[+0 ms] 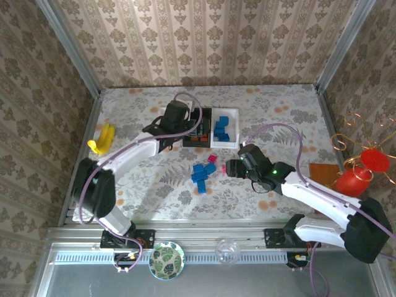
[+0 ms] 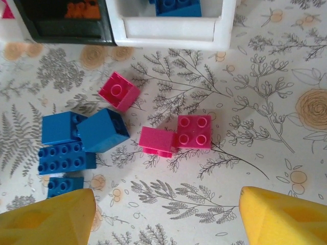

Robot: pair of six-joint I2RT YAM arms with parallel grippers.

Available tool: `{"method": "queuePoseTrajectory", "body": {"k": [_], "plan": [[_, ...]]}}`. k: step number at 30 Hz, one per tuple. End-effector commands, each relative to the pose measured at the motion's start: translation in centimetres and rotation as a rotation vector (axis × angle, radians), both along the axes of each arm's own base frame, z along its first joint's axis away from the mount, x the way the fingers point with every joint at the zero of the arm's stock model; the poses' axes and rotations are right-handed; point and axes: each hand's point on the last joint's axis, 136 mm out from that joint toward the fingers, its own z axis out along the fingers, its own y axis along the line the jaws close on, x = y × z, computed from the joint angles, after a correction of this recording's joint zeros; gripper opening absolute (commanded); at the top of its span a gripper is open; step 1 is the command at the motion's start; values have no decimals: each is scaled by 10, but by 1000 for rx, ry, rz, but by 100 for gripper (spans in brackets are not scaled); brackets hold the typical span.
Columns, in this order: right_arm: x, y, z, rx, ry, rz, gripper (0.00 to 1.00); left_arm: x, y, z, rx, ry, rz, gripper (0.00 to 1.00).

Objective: Sort the legos into containers by color
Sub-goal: Place the lego in the container, then pick up the lego from the center of the table.

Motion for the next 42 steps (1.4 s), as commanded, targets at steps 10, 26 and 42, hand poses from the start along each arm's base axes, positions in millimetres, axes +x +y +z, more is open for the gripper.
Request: {"method": "queuePoseTrajectory", "body": {"k": [10, 26, 42], "plan": [[24, 22, -38, -20, 83, -5, 72, -102, 27, -15, -48, -41, -23, 100], [45, 32, -63, -180, 142, -38, 55, -136, 79, -60, -7, 29, 79, 100], [41, 29, -87, -307, 191, -43, 42, -138, 92, -63, 22, 24, 106, 100]]}}
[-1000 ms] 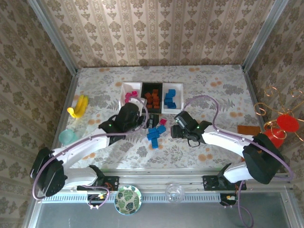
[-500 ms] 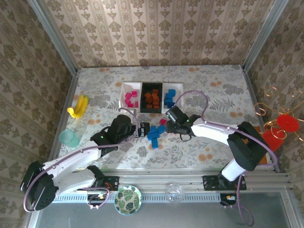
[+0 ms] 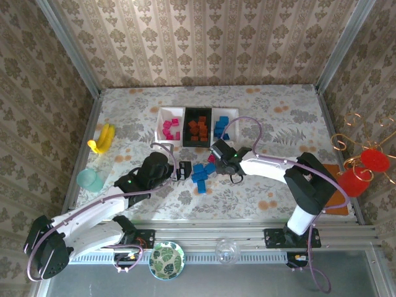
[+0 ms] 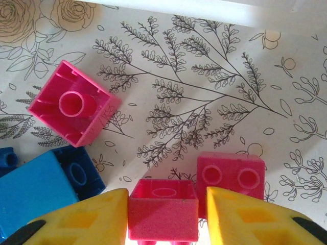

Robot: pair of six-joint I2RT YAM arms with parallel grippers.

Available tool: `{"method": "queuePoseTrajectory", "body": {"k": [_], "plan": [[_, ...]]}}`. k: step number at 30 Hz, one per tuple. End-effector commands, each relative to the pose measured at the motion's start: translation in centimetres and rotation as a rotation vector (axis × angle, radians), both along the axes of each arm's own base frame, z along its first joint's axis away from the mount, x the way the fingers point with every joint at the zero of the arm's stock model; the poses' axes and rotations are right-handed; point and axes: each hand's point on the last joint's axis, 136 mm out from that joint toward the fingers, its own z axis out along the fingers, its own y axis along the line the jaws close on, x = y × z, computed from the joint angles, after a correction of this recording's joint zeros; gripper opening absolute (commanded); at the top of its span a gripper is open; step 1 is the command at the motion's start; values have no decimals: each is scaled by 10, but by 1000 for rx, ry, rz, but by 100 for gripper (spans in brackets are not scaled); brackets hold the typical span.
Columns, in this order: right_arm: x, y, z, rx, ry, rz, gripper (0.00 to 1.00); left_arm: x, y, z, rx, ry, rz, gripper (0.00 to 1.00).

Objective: Sort the legos into containers by color
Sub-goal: Pick up the lego from the center of the table.

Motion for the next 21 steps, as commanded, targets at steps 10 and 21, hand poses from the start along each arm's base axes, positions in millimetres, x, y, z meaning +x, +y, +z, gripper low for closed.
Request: {"method": "queuePoseTrajectory", "body": {"k": [10, 21], "plan": [[-4, -10, 13, -19, -40, -1, 32, -3, 12, -8, 30, 20, 31, 100], [-12, 20, 94, 231, -152, 134, 31, -6, 40, -15, 75, 13, 119, 100]]}}
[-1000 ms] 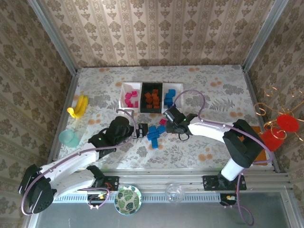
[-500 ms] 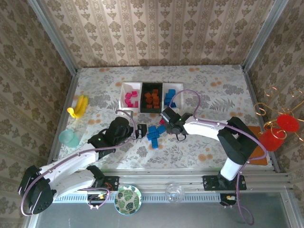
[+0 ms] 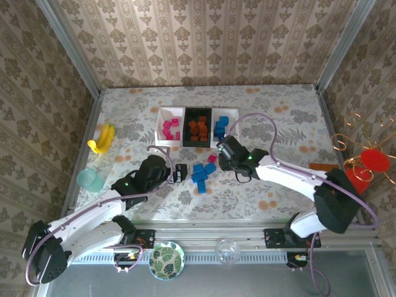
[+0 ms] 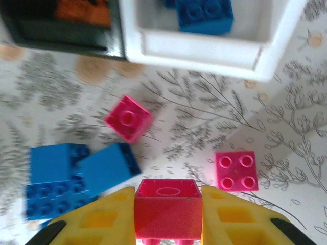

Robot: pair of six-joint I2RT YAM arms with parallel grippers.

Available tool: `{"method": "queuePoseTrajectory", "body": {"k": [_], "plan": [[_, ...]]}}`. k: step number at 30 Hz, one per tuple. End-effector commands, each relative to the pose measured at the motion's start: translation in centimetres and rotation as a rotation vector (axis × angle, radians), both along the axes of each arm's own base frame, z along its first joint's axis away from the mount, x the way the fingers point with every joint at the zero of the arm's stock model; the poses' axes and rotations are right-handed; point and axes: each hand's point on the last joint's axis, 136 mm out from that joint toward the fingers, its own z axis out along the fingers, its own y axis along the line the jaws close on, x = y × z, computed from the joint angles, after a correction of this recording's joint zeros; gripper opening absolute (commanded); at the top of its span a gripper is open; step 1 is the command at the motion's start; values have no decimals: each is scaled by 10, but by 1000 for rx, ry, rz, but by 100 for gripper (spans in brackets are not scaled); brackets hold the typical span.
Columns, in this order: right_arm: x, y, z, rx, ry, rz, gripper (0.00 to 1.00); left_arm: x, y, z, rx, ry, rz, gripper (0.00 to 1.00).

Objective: Sort the legos into containers by color
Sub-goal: Pick up the lego from the center of the table, then place the lego in the container, then pick up the lego from the bottom-center of the table.

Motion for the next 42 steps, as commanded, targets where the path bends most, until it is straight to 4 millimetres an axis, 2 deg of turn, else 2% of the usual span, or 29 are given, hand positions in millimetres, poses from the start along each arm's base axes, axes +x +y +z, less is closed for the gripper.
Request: {"method": "queuePoseTrajectory", "body": {"k": [1, 4, 7, 10, 14, 17, 22, 24, 26, 27, 31, 33, 36, 37, 38, 39, 42], "plan": [[-1, 28, 28, 98, -19, 115, 31, -1, 22, -6, 40, 3, 83, 100], [14, 63, 49, 189, -37, 187, 30, -5, 35, -10, 51, 9, 132, 100], [38, 101, 64, 259, -65, 240, 30, -10, 44, -14, 51, 23, 162, 100], [68, 135, 66, 281, -72, 272, 30, -13, 51, -15, 48, 30, 186, 100], [108, 172, 59, 305, -57, 278, 30, -19, 55, -15, 34, 40, 191, 100], [138, 187, 50, 313, -48, 248, 30, -23, 54, -18, 24, 59, 185, 100], [179, 199, 40, 313, -34, 189, 31, -27, 53, -22, 25, 82, 171, 100], [189, 205, 37, 327, -21, 183, 39, -28, 50, -23, 19, 88, 158, 100], [198, 208, 40, 337, -20, 178, 55, -28, 47, -23, 16, 91, 142, 100], [200, 209, 44, 344, -24, 177, 60, -28, 46, -23, 14, 91, 138, 100], [197, 203, 71, 348, -61, 187, 67, -28, 41, -23, 8, 91, 116, 100], [189, 193, 80, 338, -75, 186, 68, -27, 38, -22, 2, 90, 106, 100], [166, 172, 88, 335, -91, 179, 70, -26, 37, -19, 0, 81, 104, 100], [155, 163, 87, 327, -89, 172, 71, -25, 37, -17, 1, 76, 104, 100], [144, 153, 75, 307, -69, 163, 72, -25, 38, -16, 3, 70, 104, 100], [133, 144, 74, 298, -67, 153, 73, -25, 39, -15, 5, 65, 105, 100], [92, 114, 51, 246, -31, 132, 73, -24, 42, -14, 11, 53, 113, 100]]}}
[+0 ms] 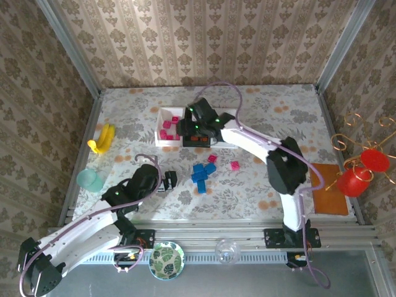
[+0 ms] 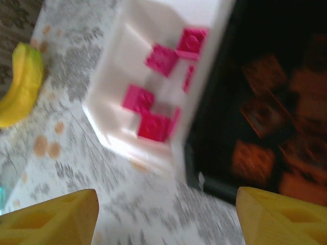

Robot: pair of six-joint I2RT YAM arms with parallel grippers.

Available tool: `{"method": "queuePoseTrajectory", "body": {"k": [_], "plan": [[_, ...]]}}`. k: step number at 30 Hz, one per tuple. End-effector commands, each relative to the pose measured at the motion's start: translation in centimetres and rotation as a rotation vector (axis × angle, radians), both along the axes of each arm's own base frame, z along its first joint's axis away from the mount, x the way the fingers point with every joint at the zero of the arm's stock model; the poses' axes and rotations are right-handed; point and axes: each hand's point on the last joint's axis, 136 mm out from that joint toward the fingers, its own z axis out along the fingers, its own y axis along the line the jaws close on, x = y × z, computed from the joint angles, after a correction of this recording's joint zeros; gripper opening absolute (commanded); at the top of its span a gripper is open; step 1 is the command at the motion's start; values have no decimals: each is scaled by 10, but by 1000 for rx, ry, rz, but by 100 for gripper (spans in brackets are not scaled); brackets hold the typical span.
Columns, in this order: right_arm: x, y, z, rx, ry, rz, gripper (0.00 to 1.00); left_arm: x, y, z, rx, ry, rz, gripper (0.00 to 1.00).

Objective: Sort the legos into containers by color
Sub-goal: Pick up the lego from the bottom-center of the table.

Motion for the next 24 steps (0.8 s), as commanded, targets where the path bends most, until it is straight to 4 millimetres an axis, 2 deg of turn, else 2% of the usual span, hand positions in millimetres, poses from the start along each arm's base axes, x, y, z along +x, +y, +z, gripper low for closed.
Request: {"method": "queuePoseTrajectory", "body": {"k": [1, 7, 11, 15, 19, 24], "plan": [[-34, -25, 2, -24, -33, -26, 73, 2, 2, 6, 5, -34, -4, 100], [-118, -63, -52, -193, 54, -13, 75, 3, 2, 1, -1, -35, -2, 100], [-160, -63, -85, -290, 98, 53, 76, 3, 2, -3, 4, -27, -3, 100], [-177, -48, -108, -385, 106, 113, 76, 2, 2, -7, 4, -19, -3, 100], [-182, -24, -116, -388, 91, 168, 76, 2, 2, -8, 0, -15, -3, 100], [-178, -31, -128, -469, 113, 145, 69, 1, 1, -8, -5, -11, -7, 100]]}}
